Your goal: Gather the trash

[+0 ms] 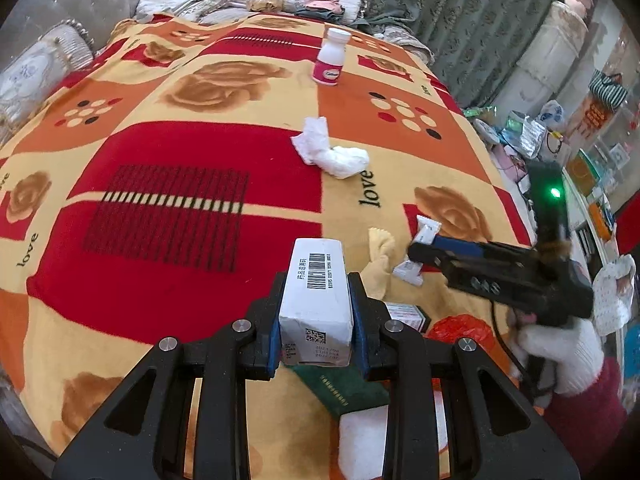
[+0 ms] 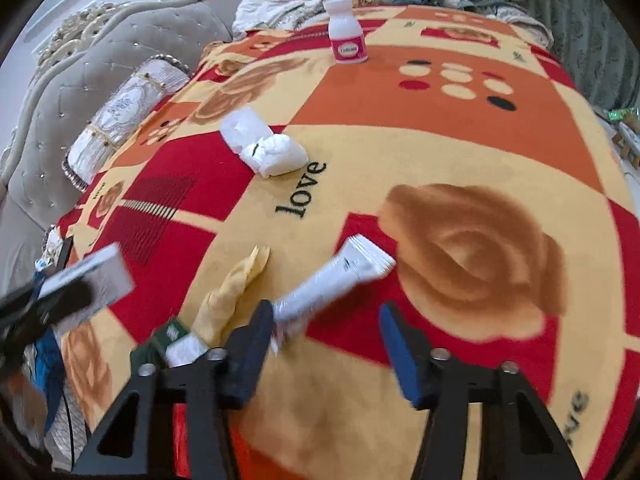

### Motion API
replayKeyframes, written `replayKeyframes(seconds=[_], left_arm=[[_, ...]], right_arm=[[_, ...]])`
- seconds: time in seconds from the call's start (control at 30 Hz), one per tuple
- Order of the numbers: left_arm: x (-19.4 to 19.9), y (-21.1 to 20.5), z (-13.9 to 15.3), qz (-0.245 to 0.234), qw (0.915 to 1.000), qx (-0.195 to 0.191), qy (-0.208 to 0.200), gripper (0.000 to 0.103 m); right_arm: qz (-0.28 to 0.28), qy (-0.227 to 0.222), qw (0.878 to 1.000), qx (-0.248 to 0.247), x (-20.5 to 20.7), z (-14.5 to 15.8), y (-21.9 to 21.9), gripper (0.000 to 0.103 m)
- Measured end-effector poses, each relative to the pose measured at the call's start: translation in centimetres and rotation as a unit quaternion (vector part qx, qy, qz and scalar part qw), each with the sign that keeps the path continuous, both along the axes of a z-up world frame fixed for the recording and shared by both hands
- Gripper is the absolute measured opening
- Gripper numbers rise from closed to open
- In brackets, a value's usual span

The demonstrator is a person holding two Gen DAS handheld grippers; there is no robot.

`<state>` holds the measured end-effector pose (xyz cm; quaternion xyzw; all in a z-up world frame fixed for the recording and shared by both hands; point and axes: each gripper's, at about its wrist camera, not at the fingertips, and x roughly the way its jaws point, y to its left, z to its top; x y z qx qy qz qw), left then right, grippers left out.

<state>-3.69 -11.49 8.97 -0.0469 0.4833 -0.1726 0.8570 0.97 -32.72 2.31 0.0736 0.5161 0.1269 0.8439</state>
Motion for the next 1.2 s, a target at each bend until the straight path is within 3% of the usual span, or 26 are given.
replayKeyframes(seconds=[0.07, 0.23, 0.43, 0.9, 1.2], left_arm=[[-0.1, 0.3, -0.2, 0.002, 1.0000, -0.003, 0.003, 0.026], [-0.1, 0.0, -0.2, -0.001, 0.9999, -0.012, 0.001, 0.026], [-0.2, -1.2, -0.1, -0.012, 0.9997, -0.023, -0.002, 0.026], [-3.4, -7.3, 1.8, -0.063, 0.9973, -0.029, -0.023, 0.026], [-5.0, -10.4, 2.7, -0.084, 0.9956, -0.023, -0.034, 0.026]], right_arm=[[-0.003, 0.003, 1.000, 0.006, 1.0, -0.4, 0.6, 0.043], [0.025, -0.013, 0.999, -0.047, 2.0, -0.4, 2.8, 0.028], [0.037, -0.022, 0.998, -0.051, 0.4, -0.1, 1.3, 0.022], [0.001, -0.072, 0.997, -0.032, -7.3, 4.0, -4.5, 0.018], [-0.033, -0.056, 0.998, -0.006, -10.0, 3.0, -7.9, 0.018]])
